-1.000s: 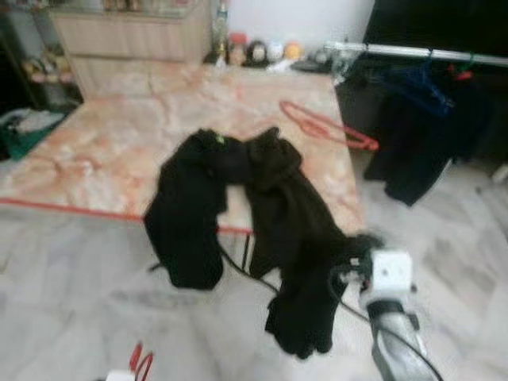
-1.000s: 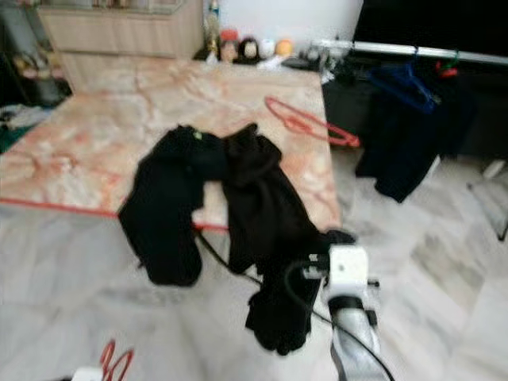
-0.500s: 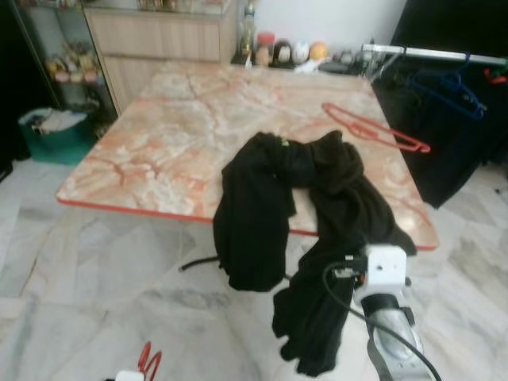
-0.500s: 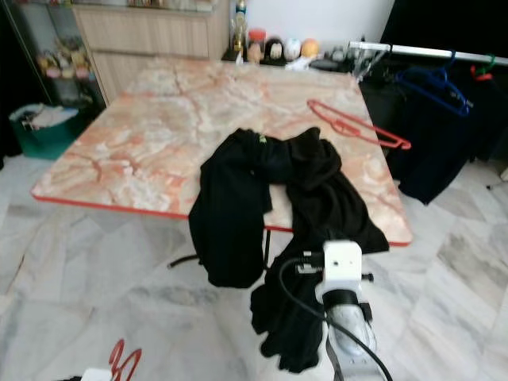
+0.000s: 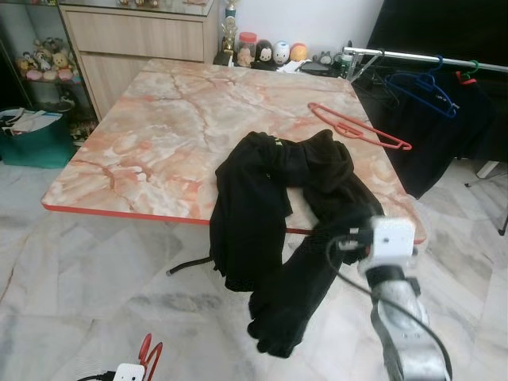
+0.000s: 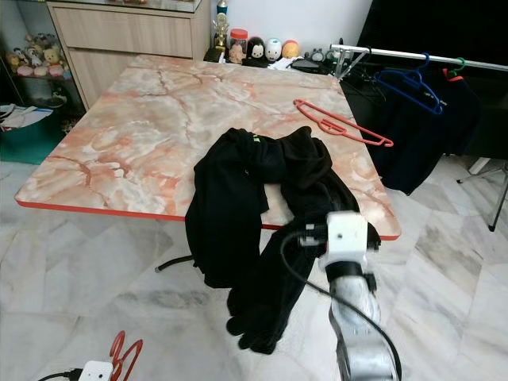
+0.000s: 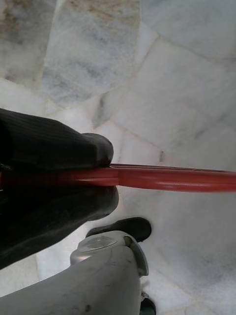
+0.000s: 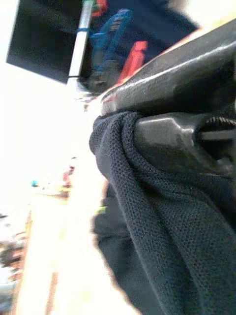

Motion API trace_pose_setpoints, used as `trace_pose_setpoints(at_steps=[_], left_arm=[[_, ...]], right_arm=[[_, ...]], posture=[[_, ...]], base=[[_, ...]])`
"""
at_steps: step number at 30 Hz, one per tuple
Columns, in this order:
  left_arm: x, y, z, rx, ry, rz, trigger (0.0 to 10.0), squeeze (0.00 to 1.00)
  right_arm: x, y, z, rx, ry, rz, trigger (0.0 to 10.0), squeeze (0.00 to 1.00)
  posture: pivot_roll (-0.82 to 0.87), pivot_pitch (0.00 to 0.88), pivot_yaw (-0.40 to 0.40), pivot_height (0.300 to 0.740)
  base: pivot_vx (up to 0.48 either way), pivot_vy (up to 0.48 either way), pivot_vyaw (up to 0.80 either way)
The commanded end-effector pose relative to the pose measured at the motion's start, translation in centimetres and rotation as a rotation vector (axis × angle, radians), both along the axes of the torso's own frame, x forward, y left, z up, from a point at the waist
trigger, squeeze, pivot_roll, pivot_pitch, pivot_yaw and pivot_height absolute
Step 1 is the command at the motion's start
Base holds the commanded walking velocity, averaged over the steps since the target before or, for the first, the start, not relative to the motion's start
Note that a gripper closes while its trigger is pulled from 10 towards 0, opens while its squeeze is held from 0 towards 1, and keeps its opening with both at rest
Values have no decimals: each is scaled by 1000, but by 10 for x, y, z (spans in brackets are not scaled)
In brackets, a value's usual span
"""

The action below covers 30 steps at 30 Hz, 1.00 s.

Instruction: Hang hanger

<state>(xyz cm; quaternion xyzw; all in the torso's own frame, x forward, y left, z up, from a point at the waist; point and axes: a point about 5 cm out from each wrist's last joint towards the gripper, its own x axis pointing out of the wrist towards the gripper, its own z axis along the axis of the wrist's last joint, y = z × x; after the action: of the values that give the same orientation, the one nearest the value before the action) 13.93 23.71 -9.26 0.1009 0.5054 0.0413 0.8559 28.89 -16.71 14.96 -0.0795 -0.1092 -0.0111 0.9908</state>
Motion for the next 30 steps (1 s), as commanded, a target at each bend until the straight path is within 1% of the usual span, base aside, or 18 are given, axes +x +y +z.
trace_pose_setpoints(at_steps=[1, 4, 6, 8, 11, 12, 16, 29, 30], left_arm=[[-5, 3, -1, -2, 9, 6, 10000, 0], [-5, 4, -1, -5, 5, 15, 10000, 0], [-5, 4, -1, -6, 3, 20, 10000, 0], [-6, 6, 0, -5, 9, 20, 10000, 0], [-7, 7, -1, -3, 16, 15, 10000, 0], [-7, 8, 0, -2, 17, 16, 10000, 0], [-7, 9, 0, -1, 16, 19, 10000, 0], [-7, 9, 0, -2, 15, 21, 10000, 0], [-6, 10, 1, 1, 15, 17, 10000, 0]], right_arm=[[6, 0, 33, -22, -116, 20, 10000, 0], [12, 4, 47, -27, -154, 47, 10000, 0], [14, 5, 50, -28, -161, 51, 10000, 0], [20, 7, 57, -41, -170, 60, 10000, 0], [25, 6, 65, -44, -186, 57, 10000, 0], [28, 5, 74, -28, -205, 52, 10000, 0], [30, 6, 84, -21, -228, 55, 10000, 0], [31, 7, 88, -27, -231, 59, 10000, 0], [32, 8, 95, -23, -254, 60, 10000, 0]], posture=[[-31, 0, -76, 740], [-38, 0, -85, 740], [-42, 0, -86, 740], [-57, 0, -86, 740], [-77, 0, -75, 740], [-76, 0, -74, 740], [-75, 0, -73, 740], [-75, 0, -73, 740], [-56, 0, -61, 740]], base=[[0, 0, 0], [0, 0, 0], [0, 0, 0], [0, 0, 0], [0, 0, 0], [0, 0, 0], [0, 0, 0], [0, 0, 0], [0, 0, 0]])
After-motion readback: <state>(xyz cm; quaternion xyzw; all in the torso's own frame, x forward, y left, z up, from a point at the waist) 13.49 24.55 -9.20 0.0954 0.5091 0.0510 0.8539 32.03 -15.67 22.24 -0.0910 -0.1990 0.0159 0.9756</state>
